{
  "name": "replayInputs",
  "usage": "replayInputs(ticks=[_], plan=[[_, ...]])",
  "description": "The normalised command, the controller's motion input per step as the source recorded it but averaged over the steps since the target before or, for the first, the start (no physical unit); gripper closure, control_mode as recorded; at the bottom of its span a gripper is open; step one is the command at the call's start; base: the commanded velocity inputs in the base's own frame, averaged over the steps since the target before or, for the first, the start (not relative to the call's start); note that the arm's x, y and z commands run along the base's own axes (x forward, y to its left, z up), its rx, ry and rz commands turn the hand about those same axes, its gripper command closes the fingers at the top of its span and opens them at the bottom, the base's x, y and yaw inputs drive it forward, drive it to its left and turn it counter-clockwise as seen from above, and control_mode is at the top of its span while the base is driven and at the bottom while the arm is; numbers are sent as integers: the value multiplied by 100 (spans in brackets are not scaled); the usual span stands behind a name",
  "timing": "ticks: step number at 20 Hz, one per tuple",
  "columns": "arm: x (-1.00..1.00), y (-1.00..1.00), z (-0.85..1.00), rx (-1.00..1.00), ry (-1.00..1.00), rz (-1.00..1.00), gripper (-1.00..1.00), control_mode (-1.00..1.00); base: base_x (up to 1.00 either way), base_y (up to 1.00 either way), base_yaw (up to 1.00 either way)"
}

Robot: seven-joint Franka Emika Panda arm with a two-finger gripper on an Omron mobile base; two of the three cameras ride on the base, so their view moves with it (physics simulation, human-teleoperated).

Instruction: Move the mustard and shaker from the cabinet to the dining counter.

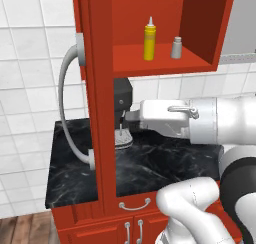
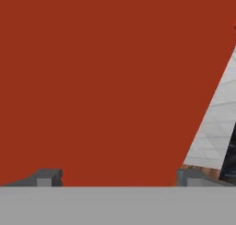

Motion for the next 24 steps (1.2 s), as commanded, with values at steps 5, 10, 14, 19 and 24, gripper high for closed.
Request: replayInputs(ticks=[5, 10, 14, 19, 24], plan=[[3, -69, 0, -11, 0, -2, -100, -100, 0, 0, 0], [32, -52, 0, -23, 0, -15, -100, -100, 0, 0, 0], [56, -48, 0, -32, 0, -29, -100, -100, 0, 0, 0], [65, -54, -1, -32, 0, -38, -100, -100, 0, 0, 0], [63, -51, -17, -24, -5, -39, -100, -100, 0, 0, 0]])
